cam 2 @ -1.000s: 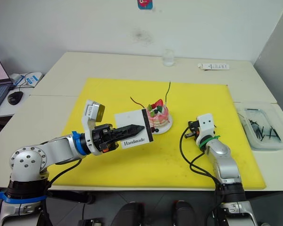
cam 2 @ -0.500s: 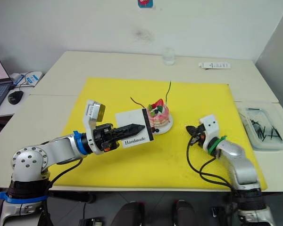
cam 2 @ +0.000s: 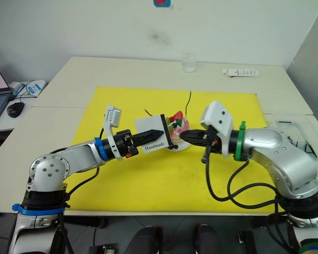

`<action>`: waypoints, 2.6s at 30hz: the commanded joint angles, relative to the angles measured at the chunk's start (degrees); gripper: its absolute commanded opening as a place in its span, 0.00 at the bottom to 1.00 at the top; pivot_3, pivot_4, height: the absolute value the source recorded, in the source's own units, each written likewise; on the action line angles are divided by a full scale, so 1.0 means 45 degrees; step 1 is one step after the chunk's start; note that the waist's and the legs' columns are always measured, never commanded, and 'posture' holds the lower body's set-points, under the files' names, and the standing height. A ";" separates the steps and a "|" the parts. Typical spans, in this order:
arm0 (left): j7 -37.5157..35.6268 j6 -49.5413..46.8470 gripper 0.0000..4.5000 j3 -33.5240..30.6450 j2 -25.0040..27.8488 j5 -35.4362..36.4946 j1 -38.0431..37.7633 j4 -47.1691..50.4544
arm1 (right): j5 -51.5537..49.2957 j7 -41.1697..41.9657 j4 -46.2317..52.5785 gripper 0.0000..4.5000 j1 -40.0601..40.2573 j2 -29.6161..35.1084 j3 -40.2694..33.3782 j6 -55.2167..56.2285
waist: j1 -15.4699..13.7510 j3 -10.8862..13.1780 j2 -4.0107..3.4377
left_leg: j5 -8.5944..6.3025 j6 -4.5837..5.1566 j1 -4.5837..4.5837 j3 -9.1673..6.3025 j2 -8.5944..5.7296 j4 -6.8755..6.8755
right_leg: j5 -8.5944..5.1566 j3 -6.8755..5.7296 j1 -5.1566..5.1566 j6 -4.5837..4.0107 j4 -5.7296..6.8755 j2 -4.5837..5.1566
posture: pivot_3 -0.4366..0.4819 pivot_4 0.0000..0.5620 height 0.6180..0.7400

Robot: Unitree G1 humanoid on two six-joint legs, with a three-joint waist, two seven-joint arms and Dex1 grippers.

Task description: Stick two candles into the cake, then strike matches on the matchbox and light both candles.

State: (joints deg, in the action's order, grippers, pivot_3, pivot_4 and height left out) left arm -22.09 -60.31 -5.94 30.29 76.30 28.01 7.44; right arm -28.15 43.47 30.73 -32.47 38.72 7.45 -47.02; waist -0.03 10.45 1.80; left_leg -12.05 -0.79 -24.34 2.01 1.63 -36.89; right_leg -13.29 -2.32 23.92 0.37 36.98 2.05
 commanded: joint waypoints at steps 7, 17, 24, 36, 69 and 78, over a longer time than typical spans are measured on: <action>-0.0514 -0.0619 0.00 -0.0390 -0.0109 0.0337 0.0071 0.0533 | 0.1266 0.0056 -0.0401 0.01 -0.0337 -0.0165 0.0691 0.1430 | 0.0005 0.0000 0.0000 | 0.0001 0.0000 -0.0042 -0.0014 0.0010 -0.0009 | 0.0006 -0.0012 0.0048 0.0009 0.0025 -0.0009 | 0.48 0.27 1.00; -0.0413 -0.0765 0.00 -0.0526 -0.0346 0.0254 0.0066 0.0520 | 0.1791 0.0059 -0.0671 0.01 -0.0676 -0.0684 0.1072 0.1873 | 0.0010 0.0000 0.0000 | 0.0002 0.0001 -0.0038 -0.0010 0.0008 -0.0015 | 0.0009 -0.0009 0.0044 0.0012 0.0031 -0.0010 | 0.48 0.27 1.00; -0.0550 -0.0742 0.00 -0.0542 -0.0362 0.0101 0.0068 0.0442 | 0.2236 0.0113 -0.0875 0.01 -0.0920 -0.0923 0.1328 0.2053 | 0.0012 0.0000 0.0000 | 0.0002 0.0000 -0.0037 -0.0012 0.0008 -0.0016 | 0.0010 -0.0011 0.0044 0.0011 0.0035 -0.0011 | 0.48 0.27 1.00; -0.0581 -0.0736 0.00 -0.0647 -0.0482 0.0181 0.0175 0.0324 | 0.3891 0.1826 -0.0700 0.01 -0.0734 0.0300 0.2886 0.3634 | 0.0013 0.0000 0.0000 | 0.0003 0.0000 -0.0037 -0.0012 0.0007 -0.0020 | 0.0010 -0.0011 0.0043 0.0012 0.0038 -0.0011 | 0.48 0.27 1.00; 0.0406 -0.1781 0.00 -0.2854 0.2837 0.4267 -0.3438 0.2908 | 0.1984 -0.0232 -0.4271 0.01 -0.3314 -0.2649 0.0603 0.2352 | 0.0063 0.0009 0.0017 | 0.0007 -0.0001 0.0051 -0.0024 0.0061 -0.0012 | 0.0049 0.0046 0.0036 -0.0078 0.0078 -0.0086 | 0.48 0.27 1.00; 0.1296 -0.0790 0.00 -0.2686 0.3051 0.5125 -0.4673 0.3728 | 0.2263 -0.0243 -0.4639 0.01 -0.3482 -0.3707 0.0882 0.2766 | 0.0001 0.0007 0.0020 | 0.0007 -0.0002 0.0037 -0.0007 0.0037 -0.0012 | 0.0053 0.0053 0.0033 -0.0073 0.0055 -0.0016 | 0.48 0.27 1.00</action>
State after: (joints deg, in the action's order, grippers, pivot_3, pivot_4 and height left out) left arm -16.56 -65.38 -17.74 43.12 97.37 7.10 22.28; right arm -17.70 42.41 8.53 -46.68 22.31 12.05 -35.54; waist -0.02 10.49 1.89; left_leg -12.02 -0.80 -24.16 1.97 1.80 -36.94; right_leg -13.06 -2.11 24.07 0.04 37.23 1.99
